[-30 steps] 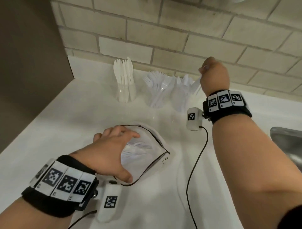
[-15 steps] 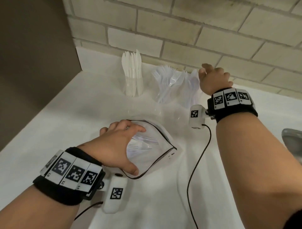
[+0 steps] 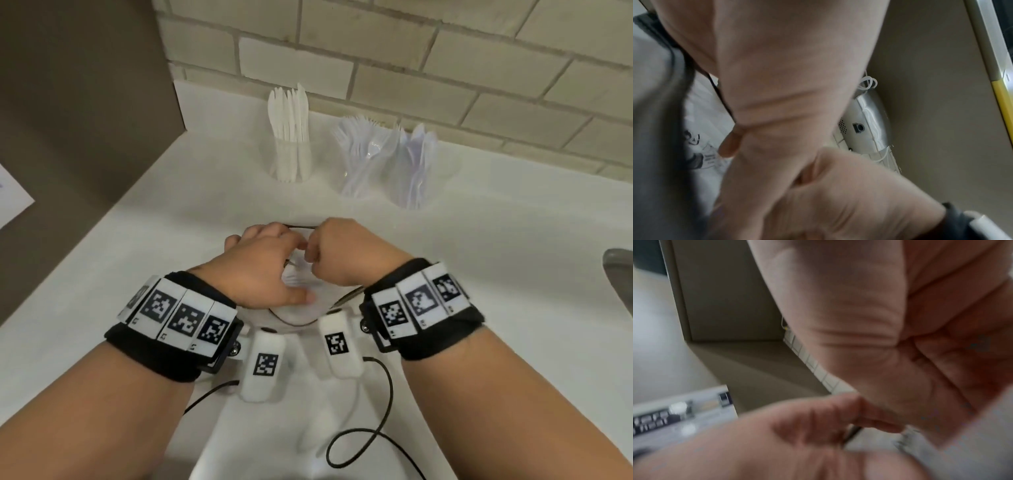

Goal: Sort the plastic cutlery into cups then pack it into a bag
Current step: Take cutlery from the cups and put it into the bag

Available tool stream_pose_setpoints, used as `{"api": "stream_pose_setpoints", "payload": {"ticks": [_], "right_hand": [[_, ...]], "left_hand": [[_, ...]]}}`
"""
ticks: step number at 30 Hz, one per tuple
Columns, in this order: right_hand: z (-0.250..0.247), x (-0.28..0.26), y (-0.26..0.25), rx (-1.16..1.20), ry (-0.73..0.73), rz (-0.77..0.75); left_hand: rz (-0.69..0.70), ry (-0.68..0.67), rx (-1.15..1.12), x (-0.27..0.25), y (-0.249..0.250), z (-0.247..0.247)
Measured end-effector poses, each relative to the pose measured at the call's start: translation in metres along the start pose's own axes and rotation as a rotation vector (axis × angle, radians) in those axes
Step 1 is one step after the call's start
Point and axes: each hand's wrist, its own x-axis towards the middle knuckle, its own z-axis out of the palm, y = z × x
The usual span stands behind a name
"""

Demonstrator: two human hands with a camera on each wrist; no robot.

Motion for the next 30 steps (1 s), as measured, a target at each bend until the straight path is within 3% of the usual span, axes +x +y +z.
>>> {"api": "stream_pose_setpoints", "payload": {"ticks": [2, 5, 9, 19, 24, 30], "right_hand": [[0.013, 0.005, 0.001, -0.049, -0.041, 0.029], [0.029, 0.009, 0.005, -0.047, -0.048, 0.113], [0.04, 0.015, 0.005, -0.055, -0.076, 0.183], [0.035, 0.012, 0.013, -0.183, -0.026, 0.083], [0.04, 0.013, 0.012, -0.055, -0.068, 0.066], [0.046, 0.01, 0.014, 0.023, 0.04, 0.005]], "left_hand": [[-0.036, 0.014, 0.048, 0.001, -0.004, -0.001], [-0.072, -0.066, 0.135, 0.0, -0.009, -0.002], [-0.044, -0.071, 0.171, 0.0, -0.005, 0.002], [-0.093, -0.039, 0.18, 0.005, -0.008, 0.003], [-0.059, -0.043, 0.011, 0.003, -0.009, 0.005], [-0.014, -0.005, -0.077, 0.002, -0.011, 0.009]]}}
